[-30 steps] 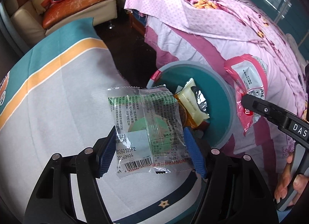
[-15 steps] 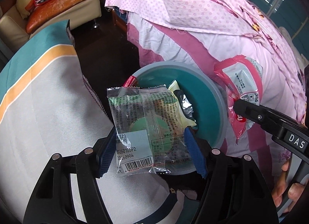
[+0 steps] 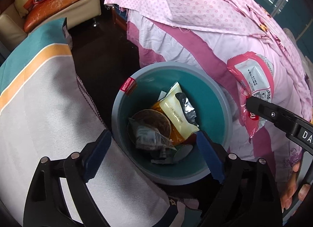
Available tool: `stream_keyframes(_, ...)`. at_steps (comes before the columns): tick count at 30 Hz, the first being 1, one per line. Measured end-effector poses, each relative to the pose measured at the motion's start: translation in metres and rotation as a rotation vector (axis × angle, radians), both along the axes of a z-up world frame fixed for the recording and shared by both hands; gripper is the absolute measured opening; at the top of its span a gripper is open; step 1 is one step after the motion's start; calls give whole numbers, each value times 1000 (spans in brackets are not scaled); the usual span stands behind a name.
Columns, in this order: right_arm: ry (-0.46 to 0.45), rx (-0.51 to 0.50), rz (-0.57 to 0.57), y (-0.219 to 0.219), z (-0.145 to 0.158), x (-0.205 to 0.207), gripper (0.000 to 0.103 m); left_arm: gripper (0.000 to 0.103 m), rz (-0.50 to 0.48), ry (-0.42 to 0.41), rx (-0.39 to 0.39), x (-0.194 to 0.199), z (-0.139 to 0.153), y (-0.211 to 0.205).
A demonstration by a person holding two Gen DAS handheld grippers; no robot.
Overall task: Collect trash
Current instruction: 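Open the right gripper to drop the pink wrapper into the teal bin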
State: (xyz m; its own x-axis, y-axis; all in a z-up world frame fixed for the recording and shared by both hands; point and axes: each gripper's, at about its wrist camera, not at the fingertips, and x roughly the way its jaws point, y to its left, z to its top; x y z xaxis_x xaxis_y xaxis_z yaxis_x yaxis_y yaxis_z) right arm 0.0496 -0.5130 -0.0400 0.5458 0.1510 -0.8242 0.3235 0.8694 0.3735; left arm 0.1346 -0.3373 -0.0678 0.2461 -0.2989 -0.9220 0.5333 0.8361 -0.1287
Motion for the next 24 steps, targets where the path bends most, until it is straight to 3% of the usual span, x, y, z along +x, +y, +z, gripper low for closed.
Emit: stream_keyframes(24,45,-68,104,52,6,24,39,98,156,-45,-29,-1,21,78)
